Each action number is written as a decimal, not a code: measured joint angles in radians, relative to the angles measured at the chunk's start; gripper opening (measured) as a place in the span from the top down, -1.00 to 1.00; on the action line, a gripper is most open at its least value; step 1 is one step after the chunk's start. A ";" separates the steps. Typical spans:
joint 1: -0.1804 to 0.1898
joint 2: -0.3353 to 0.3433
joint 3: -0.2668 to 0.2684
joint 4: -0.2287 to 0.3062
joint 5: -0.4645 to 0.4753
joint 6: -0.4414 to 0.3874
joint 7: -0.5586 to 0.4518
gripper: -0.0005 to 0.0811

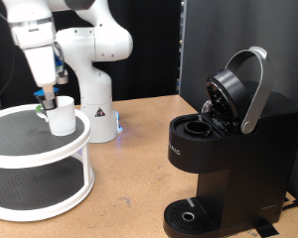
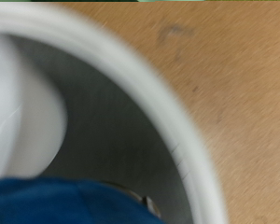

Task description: Make a cup of coffee with the keurig machine

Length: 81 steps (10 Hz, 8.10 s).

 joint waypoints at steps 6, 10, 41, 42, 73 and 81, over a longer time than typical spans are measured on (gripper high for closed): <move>0.050 0.062 0.166 0.067 0.062 0.039 0.305 -0.15; 0.074 0.067 0.210 0.086 0.153 0.032 0.424 -0.15; 0.206 0.419 0.389 0.485 0.321 -0.016 0.610 -0.15; 0.208 0.419 0.405 0.471 0.312 0.003 0.624 -0.15; 0.201 0.456 0.452 0.361 0.402 0.163 0.507 -0.15; 0.203 0.489 0.466 0.358 0.367 0.205 0.551 -0.15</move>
